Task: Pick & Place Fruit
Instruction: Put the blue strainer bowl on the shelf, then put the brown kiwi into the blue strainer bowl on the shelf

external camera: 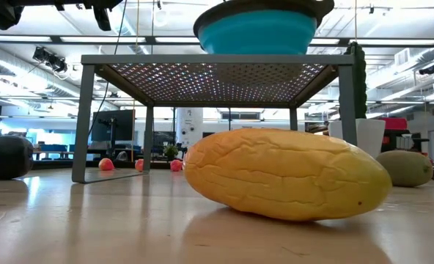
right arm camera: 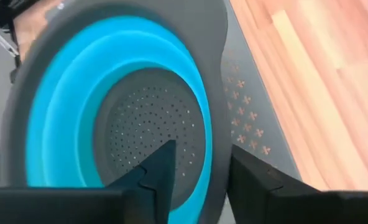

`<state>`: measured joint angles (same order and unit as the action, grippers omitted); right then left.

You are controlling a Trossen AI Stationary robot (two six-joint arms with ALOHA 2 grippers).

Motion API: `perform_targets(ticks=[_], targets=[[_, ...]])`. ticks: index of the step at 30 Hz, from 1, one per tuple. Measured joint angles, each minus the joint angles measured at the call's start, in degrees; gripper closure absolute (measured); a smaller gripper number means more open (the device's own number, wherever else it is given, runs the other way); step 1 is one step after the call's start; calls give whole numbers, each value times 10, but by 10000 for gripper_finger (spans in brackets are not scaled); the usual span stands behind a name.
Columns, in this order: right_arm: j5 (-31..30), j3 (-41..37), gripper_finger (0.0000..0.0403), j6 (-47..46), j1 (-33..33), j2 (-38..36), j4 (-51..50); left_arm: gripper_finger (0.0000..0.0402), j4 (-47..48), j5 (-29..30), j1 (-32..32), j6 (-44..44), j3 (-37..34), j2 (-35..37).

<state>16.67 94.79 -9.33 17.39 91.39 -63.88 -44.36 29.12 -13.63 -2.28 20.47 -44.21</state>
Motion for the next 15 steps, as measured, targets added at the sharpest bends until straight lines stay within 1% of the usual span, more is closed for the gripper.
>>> perform_targets(ticks=[5,9,15], targets=[[0,22,234,36,-2,-21,-2,381,0,0,0,-1,0,0],[0,31,215,57,-4,-52,-1,380,0,0,0,-1,0,0],[-15,32,204,67,-17,-111,-4,380,1,0,0,-1,0,0]])
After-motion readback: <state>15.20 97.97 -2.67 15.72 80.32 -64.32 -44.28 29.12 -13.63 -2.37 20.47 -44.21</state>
